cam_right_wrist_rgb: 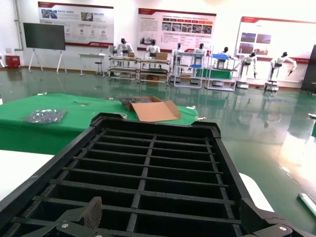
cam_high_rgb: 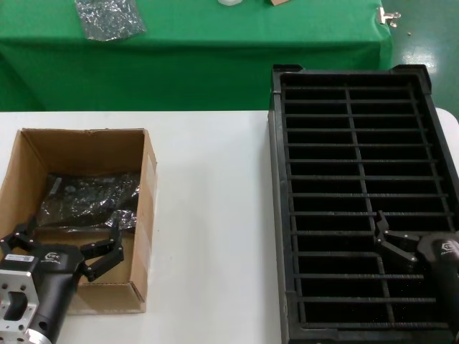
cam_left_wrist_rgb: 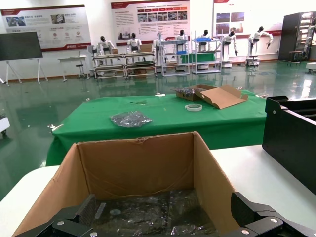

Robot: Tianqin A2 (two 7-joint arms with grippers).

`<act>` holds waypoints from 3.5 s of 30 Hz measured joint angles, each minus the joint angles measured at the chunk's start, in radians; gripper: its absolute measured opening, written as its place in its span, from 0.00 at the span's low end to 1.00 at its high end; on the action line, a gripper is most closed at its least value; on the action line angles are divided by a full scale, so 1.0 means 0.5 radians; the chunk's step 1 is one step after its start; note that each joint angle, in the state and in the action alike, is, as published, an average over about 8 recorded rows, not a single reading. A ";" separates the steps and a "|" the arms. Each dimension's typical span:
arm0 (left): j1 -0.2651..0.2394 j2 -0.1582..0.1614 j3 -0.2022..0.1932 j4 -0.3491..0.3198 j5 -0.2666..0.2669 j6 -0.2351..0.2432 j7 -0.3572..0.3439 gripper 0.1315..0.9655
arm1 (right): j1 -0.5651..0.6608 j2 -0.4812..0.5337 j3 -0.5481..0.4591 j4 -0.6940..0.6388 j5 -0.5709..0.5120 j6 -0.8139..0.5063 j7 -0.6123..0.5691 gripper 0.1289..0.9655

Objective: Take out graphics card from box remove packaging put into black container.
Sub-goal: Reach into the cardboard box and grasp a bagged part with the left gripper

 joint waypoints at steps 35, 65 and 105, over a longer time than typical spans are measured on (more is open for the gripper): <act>-0.916 -0.608 0.345 0.668 1.315 0.677 0.307 1.00 | 0.000 0.000 0.000 0.000 0.000 0.000 0.000 1.00; -1.415 -0.434 0.855 1.486 1.363 0.655 1.053 0.98 | 0.000 0.000 0.000 0.000 0.000 0.000 0.000 1.00; -1.285 -0.453 0.718 1.262 1.485 0.561 1.006 0.21 | 0.000 0.000 0.000 0.000 0.000 0.000 0.000 1.00</act>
